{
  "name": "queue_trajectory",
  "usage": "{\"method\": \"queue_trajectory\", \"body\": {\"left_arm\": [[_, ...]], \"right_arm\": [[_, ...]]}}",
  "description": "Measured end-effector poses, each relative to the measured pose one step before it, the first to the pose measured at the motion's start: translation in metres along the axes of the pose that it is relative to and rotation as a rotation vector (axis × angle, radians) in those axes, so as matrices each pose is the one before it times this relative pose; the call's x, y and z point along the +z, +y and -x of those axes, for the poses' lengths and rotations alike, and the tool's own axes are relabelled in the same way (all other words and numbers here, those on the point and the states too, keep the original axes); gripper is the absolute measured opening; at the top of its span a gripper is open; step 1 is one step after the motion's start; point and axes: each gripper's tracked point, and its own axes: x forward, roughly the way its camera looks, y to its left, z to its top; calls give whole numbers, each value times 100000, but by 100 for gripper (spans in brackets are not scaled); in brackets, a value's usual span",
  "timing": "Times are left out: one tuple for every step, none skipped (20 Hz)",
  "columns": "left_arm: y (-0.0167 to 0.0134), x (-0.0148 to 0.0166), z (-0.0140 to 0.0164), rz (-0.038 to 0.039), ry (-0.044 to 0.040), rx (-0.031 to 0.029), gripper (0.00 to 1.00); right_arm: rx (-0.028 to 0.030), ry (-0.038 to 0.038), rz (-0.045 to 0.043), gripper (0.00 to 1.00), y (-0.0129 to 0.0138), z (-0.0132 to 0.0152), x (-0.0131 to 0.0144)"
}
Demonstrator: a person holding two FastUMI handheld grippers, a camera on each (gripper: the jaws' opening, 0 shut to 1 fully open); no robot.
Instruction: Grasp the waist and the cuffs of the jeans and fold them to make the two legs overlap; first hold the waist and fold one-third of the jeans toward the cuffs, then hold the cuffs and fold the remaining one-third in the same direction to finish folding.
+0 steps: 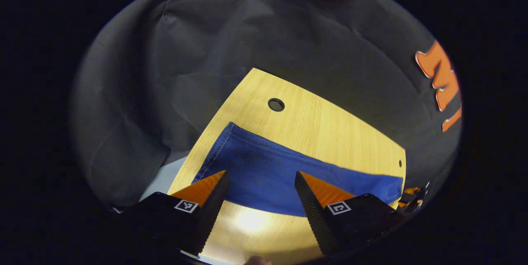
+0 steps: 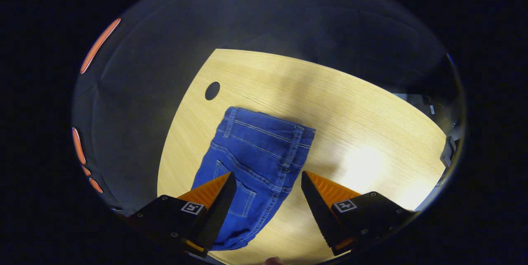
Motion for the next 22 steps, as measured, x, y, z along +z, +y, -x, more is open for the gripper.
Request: {"method": "queue_trajectory", "body": {"left_arm": [[-608, -507, 195, -4030, 207, -142, 98], [-182, -693, 540, -5488, 656, 1352, 98], [152, -378, 422, -5045, -1256, 1796, 98], [-213, -459, 346, -4772, 1369, 938, 98], [-71, -18, -418, -2080, -484, 1777, 98], [418, -15, -267, -3374, -1629, 3466, 98], [605, -447, 96, -5140, 1033, 4498, 96], [229, -381, 35, -3755, 1191, 4085, 97], [-563, -59, -164, -595, -1621, -204, 97], [-13, 10, 177, 1022, 403, -1549, 97], [253, 230, -160, 1709, -1551, 66, 97], [274, 224, -159, 1630, -857, -339, 98], [-141, -136, 151, 2326, -733, -13, 98], [-187, 111, 1, 2399, -967, -1238, 98], [-20, 215, -8, 1831, -1525, -1029, 99], [54, -93, -171, 998, -1604, -1180, 98], [-92, 51, 37, 969, -1133, -952, 98], [-71, 139, -4, 789, -1505, -1100, 98], [-56, 427, 47, 735, -2505, -1162, 98], [-95, 350, 90, 778, -2203, -1342, 98], [-61, 498, 153, 277, -2817, -972, 98], [-167, 297, 56, -71, -3012, -636, 98]], "right_arm": [[-921, 137, 242, 98, -475, -399, 69], [-888, -552, 792, 98, -365, -482, 174], [-1321, 540, 979, 98, -349, -508, 4], [357, -80, 410, 98, 122, -301, 21], [113, 164, 366, 98, 80, -495, 77], [-507, -460, -4, 98, -54, -431, 92], [-318, 185, 141, 98, -57, -545, 59], [425, -1450, -534, 98, 279, 247, 443], [703, -639, 171, 98, 195, -468, 449], [111, -536, -287, 97, 86, 113, 121], [-99, -541, 342, 96, -79, -134, 137], [-218, -255, -89, 93, -139, -87, 113], [-131, -455, 796, 90, -177, -239, 84], [-318, -707, 368, 83, -191, 6, 48], [22, -1143, 1283, 71, -262, -127, 33], [549, -1207, 642, 58, -165, -356, -103], [1345, -801, -350, 45, 224, -65, -367], [409, -943, -634, 33, 219, 287, 253], [1208, -987, 1234, 25, 278, 427, -6], [582, -2072, 1658, 25, 117, 217, 18], [304, -1922, 1334, 20, 562, -298, 145], [3077, -1939, 2035, 14, 885, 1597, 490]]}}
